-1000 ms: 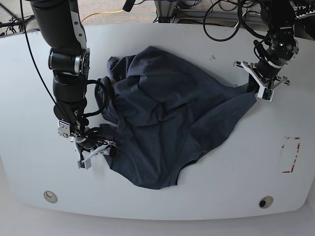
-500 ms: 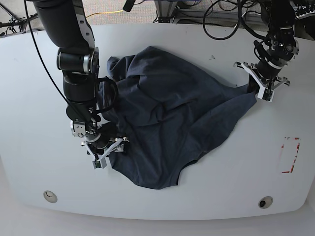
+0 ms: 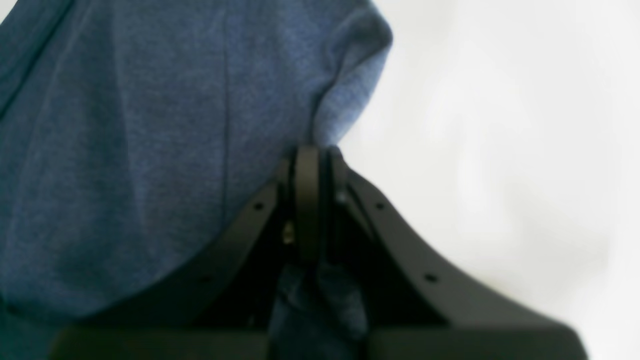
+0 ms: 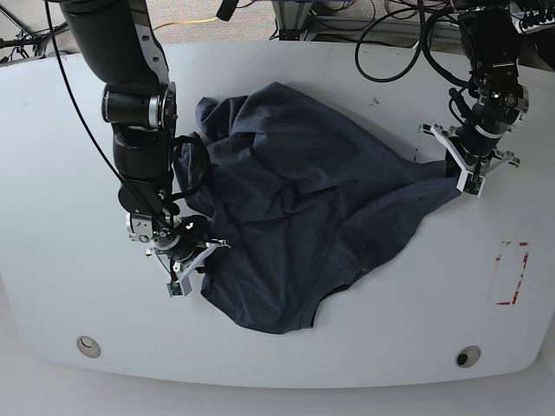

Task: Fold the T-shirt properly
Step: 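Grasp shirt edges with both grippers, right gripper at the hem corner, then lift the shirt with both grippers and stretch it apart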

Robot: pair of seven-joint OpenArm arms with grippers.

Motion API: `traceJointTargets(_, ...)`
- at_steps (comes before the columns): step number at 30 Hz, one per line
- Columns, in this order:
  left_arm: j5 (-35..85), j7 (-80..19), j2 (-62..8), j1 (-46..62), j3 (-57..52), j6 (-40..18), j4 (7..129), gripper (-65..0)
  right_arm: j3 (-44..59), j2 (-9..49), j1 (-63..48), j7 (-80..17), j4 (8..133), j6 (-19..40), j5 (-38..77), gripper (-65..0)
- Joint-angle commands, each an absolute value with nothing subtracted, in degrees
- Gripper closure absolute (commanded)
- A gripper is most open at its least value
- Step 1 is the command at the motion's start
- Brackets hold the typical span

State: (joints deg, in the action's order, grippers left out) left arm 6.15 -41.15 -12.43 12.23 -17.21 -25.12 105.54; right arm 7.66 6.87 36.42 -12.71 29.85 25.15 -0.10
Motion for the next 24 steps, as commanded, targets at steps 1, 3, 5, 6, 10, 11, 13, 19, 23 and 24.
traceJointTargets(1, 6.29, -40.57, -13.05, 9.98, -17.54, -24.92, 107.30, 0.0, 7.78, 7.87, 38.11, -16.22, 36.70, 25.45, -0.22, 0.0)
traceJointTargets(3, 6.20, -41.63, -13.41, 8.40, -17.54, -24.92, 108.79, 0.0, 7.87, 8.48, 37.23, -20.70, 42.77, 25.45, -0.22, 0.0)
traceJointTargets(5, 6.20, -42.95, -13.41, 5.67, -17.54, -24.92, 110.37, 0.0, 7.87, 9.10, 35.82, -24.66, 49.71, 25.45, -0.13, 0.0)
traceJointTargets(6, 6.20, -43.82, -13.49, 4.26, -17.54, -24.92, 110.81, 0.0, 7.69, 9.19, 35.56, -25.89, 52.70, 25.45, -0.13, 0.0)
traceJointTargets(10, 6.37, -48.57, -15.52, -2.95, -17.54, -24.92, 111.60, 0.0, 7.52, 9.27, 35.47, -32.13, 63.43, 25.45, -0.13, 0.0)
traceJointTargets(11, 6.46, -49.71, -15.69, -5.14, -17.54, -24.92, 111.60, 0.0, 7.52, 9.36, 35.65, -33.71, 65.71, 25.45, -0.13, 0.0)
traceJointTargets(13, 6.46, -51.21, -15.78, -8.75, -17.54, -24.92, 111.60, 0.0, 7.52, 10.24, 36.70, -36.26, 69.49, 25.54, -0.13, 0.0)
traceJointTargets(19, 6.37, -53.14, -15.87, -19.03, -17.36, -24.92, 111.16, 0.0, 7.78, 11.56, 41.80, -42.68, 75.74, 29.85, -0.48, 0.0)
traceJointTargets(23, 6.29, -55.52, -15.87, -24.84, -17.01, -25.01, 111.16, 0.0, 7.52, 12.97, 45.49, -45.58, 77.67, 31.16, -0.22, 0.0)
traceJointTargets(24, 6.20, -56.22, -15.87, -26.51, -16.66, -25.01, 111.16, 0.0, 7.52, 13.32, 46.64, -46.64, 78.29, 31.69, -0.22, 0.0)
